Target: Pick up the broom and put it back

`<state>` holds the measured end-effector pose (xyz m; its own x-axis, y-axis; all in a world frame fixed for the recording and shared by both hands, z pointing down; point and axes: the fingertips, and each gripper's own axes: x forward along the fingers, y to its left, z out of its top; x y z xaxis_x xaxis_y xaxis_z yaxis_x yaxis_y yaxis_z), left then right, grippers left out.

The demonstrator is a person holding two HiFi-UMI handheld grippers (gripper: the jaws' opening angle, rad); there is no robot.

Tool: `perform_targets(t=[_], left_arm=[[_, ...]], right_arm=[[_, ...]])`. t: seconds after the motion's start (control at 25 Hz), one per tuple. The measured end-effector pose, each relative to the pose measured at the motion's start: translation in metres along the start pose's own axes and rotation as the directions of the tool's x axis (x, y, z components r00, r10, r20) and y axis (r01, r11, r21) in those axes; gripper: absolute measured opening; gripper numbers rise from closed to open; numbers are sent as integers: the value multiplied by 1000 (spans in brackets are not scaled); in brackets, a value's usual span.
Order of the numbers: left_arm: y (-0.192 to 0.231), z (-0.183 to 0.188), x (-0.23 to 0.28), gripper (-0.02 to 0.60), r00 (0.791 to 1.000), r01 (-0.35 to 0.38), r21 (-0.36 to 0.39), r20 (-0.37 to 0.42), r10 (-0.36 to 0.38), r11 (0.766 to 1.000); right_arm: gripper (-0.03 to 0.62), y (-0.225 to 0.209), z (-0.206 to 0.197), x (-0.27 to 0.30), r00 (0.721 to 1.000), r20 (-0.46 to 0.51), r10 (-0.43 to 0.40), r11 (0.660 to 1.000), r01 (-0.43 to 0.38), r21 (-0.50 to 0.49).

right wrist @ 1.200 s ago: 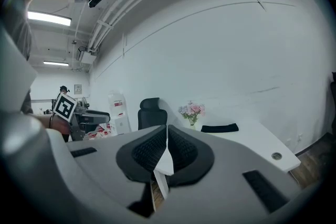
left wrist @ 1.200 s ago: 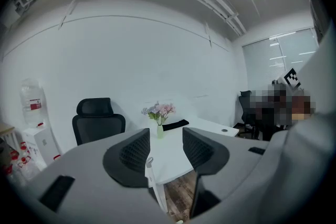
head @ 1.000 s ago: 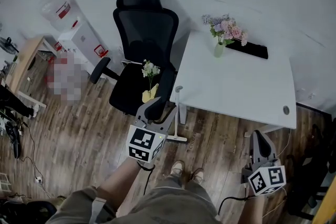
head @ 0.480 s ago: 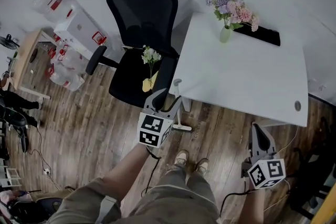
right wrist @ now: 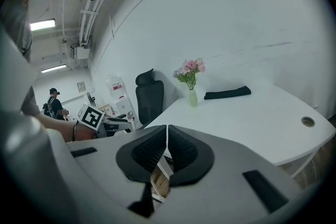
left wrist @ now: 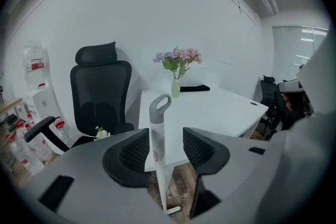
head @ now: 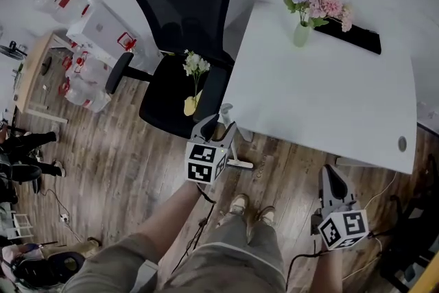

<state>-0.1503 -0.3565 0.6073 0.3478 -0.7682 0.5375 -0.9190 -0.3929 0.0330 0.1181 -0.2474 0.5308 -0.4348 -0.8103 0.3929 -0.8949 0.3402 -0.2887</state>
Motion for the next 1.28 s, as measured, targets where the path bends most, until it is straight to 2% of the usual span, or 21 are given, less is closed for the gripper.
perform_targets(t=[0.28, 0.32, 0.36, 0.52, 0.68, 1.04, 1.28], left_arm=[[7, -20, 27, 213, 1000, -16, -14, -9, 16, 1000], [8, -22, 30, 204, 1000, -25, -13, -6, 24, 1000], [7, -25, 33, 165, 1000, -32, -15, -2, 31, 999], [8, -33, 35, 108, 999, -44, -15, 19, 44, 999], [7, -34, 28, 103, 998, -52, -10, 27, 53, 999], [-12, -57, -32, 101, 999, -37, 5, 0, 37, 999], [-26, -43, -79, 101, 999, -20, 24, 31, 19, 1000]], right_arm=[[34, -12, -29, 16, 1000, -6, 6, 1000, -6, 9], [34, -15, -33, 16, 1000, -7, 4, 1000, -4, 9], [34, -19, -37, 15, 1000, -7, -1, 1000, 1, 8], [34, -24, -52, 8, 1000, -6, -18, 1000, 18, 8], [34, -27, -58, 1, 1000, -1, -29, 1000, 29, 9], [34, -23, -35, -44, 997, 6, -72, 997, 72, -42], [34, -4, -4, -74, 997, 32, -67, 993, 69, -93]])
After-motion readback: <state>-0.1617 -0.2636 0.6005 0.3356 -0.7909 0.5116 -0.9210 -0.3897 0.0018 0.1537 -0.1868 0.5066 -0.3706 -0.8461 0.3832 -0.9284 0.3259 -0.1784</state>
